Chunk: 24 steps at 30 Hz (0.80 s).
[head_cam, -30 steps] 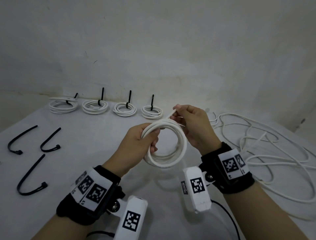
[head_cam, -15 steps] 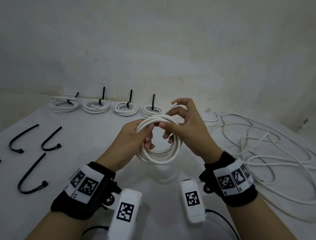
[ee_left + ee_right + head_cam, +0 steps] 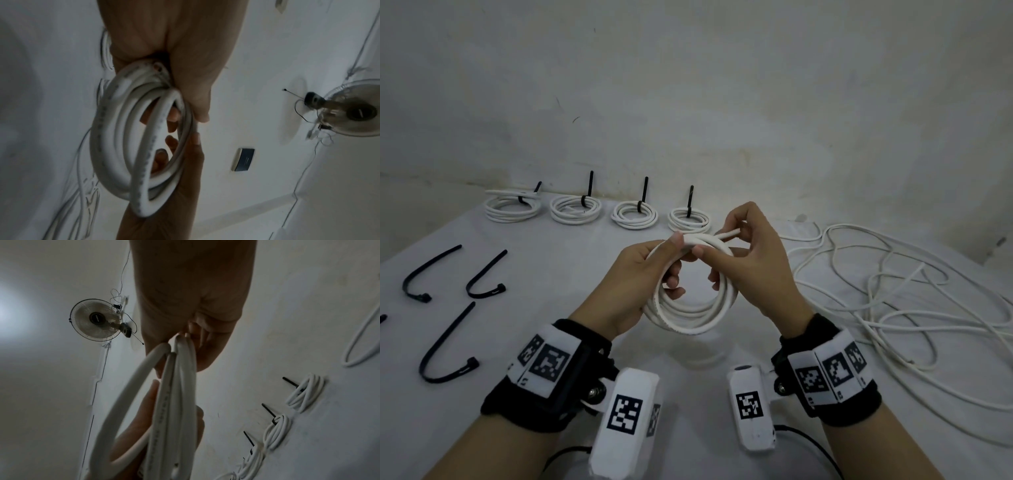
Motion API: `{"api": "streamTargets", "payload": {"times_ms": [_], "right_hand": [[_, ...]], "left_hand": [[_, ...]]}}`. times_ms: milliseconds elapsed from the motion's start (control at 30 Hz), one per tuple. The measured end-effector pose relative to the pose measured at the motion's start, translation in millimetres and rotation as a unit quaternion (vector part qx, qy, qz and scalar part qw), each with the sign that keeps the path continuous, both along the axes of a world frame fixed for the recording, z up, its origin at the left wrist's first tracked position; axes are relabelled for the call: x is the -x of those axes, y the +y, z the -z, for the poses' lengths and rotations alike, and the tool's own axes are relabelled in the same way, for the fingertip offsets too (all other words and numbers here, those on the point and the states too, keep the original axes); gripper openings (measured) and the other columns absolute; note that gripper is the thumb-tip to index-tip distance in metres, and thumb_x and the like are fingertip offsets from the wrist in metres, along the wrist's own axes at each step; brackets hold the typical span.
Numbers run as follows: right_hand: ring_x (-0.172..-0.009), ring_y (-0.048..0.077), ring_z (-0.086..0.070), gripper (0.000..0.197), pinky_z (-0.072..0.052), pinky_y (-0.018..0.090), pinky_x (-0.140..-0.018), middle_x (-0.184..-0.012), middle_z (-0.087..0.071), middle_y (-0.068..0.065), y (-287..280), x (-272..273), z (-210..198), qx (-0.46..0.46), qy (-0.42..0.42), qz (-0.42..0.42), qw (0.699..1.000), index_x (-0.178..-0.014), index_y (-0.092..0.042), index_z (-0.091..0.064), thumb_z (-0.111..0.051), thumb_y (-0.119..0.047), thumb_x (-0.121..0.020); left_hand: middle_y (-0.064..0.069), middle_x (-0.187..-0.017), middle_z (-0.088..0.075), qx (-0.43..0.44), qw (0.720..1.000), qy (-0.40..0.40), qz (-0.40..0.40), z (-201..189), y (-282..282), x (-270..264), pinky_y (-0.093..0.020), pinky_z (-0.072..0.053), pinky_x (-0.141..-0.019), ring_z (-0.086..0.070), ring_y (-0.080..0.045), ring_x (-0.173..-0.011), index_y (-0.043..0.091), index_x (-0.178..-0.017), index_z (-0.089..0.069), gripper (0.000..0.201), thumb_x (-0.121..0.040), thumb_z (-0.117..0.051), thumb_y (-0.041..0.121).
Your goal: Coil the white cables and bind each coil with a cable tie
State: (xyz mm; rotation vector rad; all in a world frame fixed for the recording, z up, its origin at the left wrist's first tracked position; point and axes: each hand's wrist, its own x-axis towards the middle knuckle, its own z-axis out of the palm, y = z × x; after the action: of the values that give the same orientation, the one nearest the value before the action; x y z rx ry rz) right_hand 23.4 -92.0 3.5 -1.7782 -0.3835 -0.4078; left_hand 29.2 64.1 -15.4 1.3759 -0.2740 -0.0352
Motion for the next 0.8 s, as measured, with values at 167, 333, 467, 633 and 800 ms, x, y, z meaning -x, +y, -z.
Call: {"api": "streamTargets", "payload": {"times_ms": [167, 333, 467, 633, 800], "right_hand": [[-0.044, 0.020, -0.058, 0.022, -0.047, 0.025, -0.046, -0.084, -0.066, 0.021, -2, -2, 4, -0.042, 0.016, -0.014, 0.999, -0.093, 0.001, -0.064, -0.077, -0.009, -0.078], [-0.039, 0.016, -0.050, 0.012, -0.041, 0.022, -0.043, -0.051, -0.056, 0.008, -7, -6, 8, -0.112, 0.025, 0.001, 0.993, -0.087, 0.001, -0.067, -0.074, -0.007, -0.079], [-0.038, 0.015, -0.046, 0.003, -0.040, 0.022, -0.043, -0.051, -0.055, 0.008, -13, -10, 9, -0.168, 0.047, 0.011, 0.985, -0.080, -0.007, -0.068, -0.071, -0.007, -0.081], [-0.040, 0.015, -0.045, 0.002, -0.040, 0.022, -0.043, -0.061, -0.056, 0.014, -15, -8, 9, -0.201, 0.059, -0.001, 0.978, -0.081, -0.006, -0.068, -0.070, -0.007, -0.081], [-0.040, 0.015, -0.044, 0.001, -0.039, 0.022, -0.043, -0.062, -0.054, 0.015, -15, -7, 10, -0.212, 0.059, -0.004, 0.975, -0.080, -0.007, -0.069, -0.070, -0.007, -0.081]], "left_hand": [[0.001, -0.062, -0.045, 0.047, 0.997, 0.060, 0.030, -2, 0, 1, -0.020, -0.054, -0.060, -0.044, -0.008, -0.053, 0.005, -0.085, -0.070, 0.036, -0.094, -0.049, 0.033], [0.000, -0.073, -0.063, 0.053, 0.992, 0.066, 0.091, -4, 10, -3, -0.031, -0.057, -0.067, -0.061, -0.011, -0.071, 0.008, -0.099, -0.067, 0.022, -0.090, -0.056, 0.025], [-0.004, -0.103, -0.072, 0.073, 0.984, 0.053, 0.155, -6, 22, -8, -0.031, -0.058, -0.068, -0.069, -0.017, -0.093, 0.014, -0.124, -0.057, 0.050, -0.078, -0.050, -0.002], [-0.017, -0.115, -0.067, 0.092, 0.982, 0.007, 0.163, -1, 26, -8, -0.031, -0.057, -0.071, -0.068, -0.028, -0.101, 0.014, -0.125, -0.054, 0.062, -0.066, -0.064, 0.002], [-0.017, -0.112, -0.068, 0.064, 0.985, -0.049, 0.152, 2, 26, -7, -0.031, -0.057, -0.072, -0.068, -0.031, -0.101, 0.012, -0.121, -0.056, 0.063, -0.059, -0.069, 0.009]]}}
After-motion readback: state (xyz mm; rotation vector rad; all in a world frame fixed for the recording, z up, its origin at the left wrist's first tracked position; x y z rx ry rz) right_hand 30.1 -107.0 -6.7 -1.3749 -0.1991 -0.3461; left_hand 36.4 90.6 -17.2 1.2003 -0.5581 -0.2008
